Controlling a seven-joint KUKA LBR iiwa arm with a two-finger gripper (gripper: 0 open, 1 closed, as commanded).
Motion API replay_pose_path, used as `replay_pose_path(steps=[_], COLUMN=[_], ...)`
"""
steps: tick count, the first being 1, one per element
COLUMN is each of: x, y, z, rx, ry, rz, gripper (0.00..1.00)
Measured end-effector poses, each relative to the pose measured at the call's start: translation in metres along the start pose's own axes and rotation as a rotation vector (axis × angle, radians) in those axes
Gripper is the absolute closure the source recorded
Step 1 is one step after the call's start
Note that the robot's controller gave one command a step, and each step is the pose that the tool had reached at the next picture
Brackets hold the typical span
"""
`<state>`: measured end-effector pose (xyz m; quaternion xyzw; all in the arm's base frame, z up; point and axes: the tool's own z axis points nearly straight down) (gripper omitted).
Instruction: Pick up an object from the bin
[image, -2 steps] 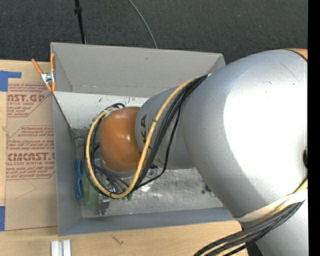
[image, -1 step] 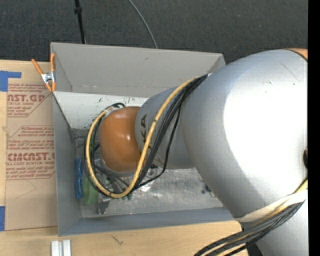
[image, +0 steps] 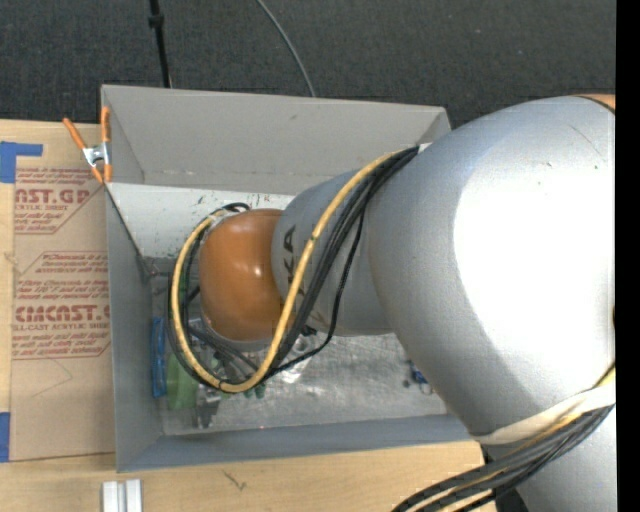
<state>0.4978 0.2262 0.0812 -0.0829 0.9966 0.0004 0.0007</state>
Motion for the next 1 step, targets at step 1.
replay_pose_path(steps=[1], x=[-0.0019], y=[0.0008], z=[-0.0888], rx=[-0.002], ry=[-0.006], rz=[0.0], gripper=[1.0])
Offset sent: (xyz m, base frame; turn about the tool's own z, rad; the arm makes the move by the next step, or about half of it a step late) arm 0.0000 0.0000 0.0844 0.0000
